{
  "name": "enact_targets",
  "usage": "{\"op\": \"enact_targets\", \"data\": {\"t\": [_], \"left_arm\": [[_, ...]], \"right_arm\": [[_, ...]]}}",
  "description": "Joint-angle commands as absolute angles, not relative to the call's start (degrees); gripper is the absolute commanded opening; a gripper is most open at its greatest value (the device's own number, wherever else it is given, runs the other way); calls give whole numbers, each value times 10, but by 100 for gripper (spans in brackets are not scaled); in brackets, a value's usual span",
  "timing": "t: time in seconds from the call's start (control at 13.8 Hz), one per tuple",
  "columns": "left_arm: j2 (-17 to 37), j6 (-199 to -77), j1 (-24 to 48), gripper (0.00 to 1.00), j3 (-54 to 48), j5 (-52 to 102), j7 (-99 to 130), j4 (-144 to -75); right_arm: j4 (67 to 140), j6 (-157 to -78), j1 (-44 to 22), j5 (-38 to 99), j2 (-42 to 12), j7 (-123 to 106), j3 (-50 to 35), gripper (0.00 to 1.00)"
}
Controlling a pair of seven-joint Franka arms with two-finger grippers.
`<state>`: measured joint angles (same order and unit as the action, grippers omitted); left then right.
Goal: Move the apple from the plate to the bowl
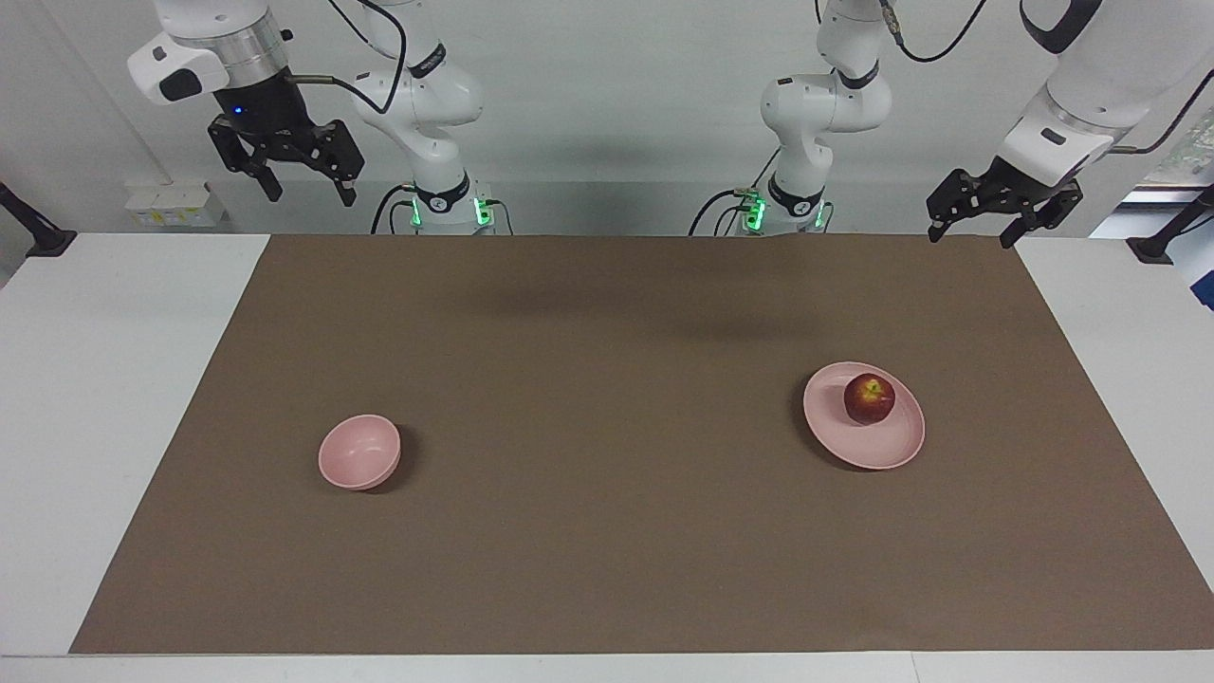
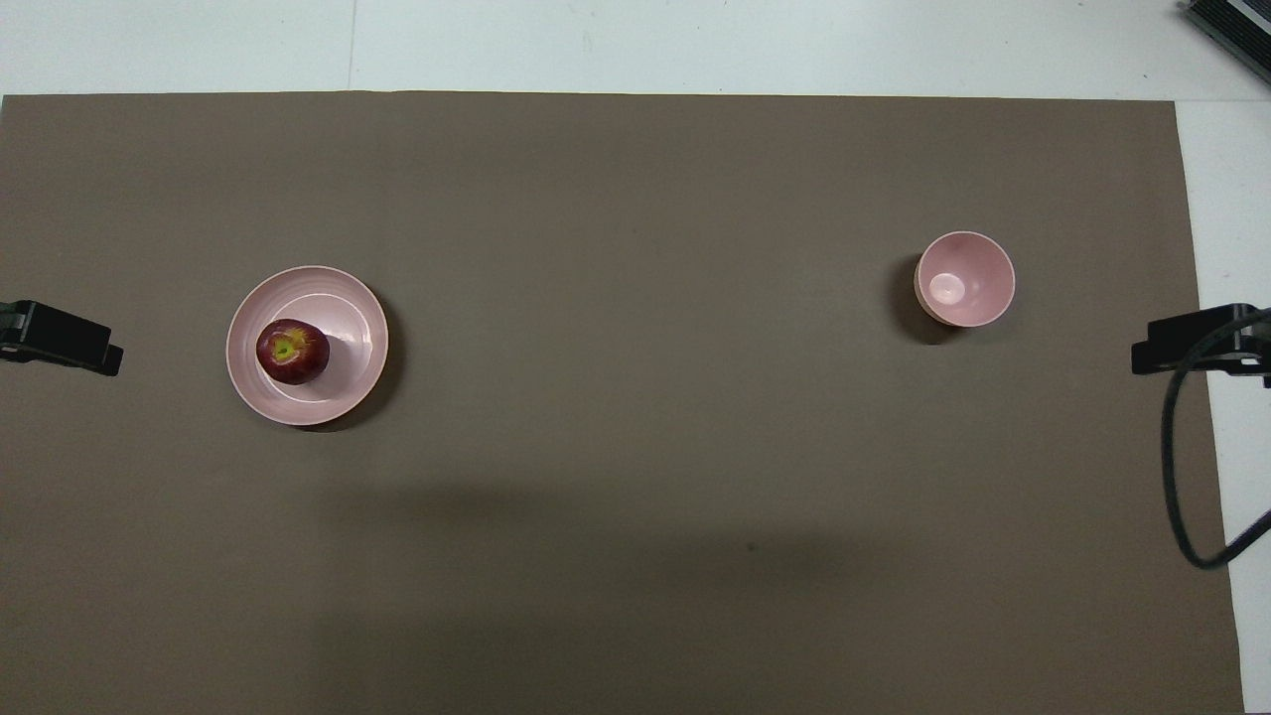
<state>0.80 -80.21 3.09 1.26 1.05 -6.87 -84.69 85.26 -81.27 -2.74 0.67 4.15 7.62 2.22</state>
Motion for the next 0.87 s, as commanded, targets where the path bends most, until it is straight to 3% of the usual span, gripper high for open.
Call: {"op": "enact_targets", "data": {"t": [0.0, 0.8], "left_arm": [[17, -789, 28, 100, 11, 4, -73, -826], [-2, -761, 28, 100, 11, 4, -69, -835]], "right_arm": [[853, -806, -23, 14, 47, 62, 22, 100], [853, -806, -23, 15, 47, 62, 22, 100]]}}
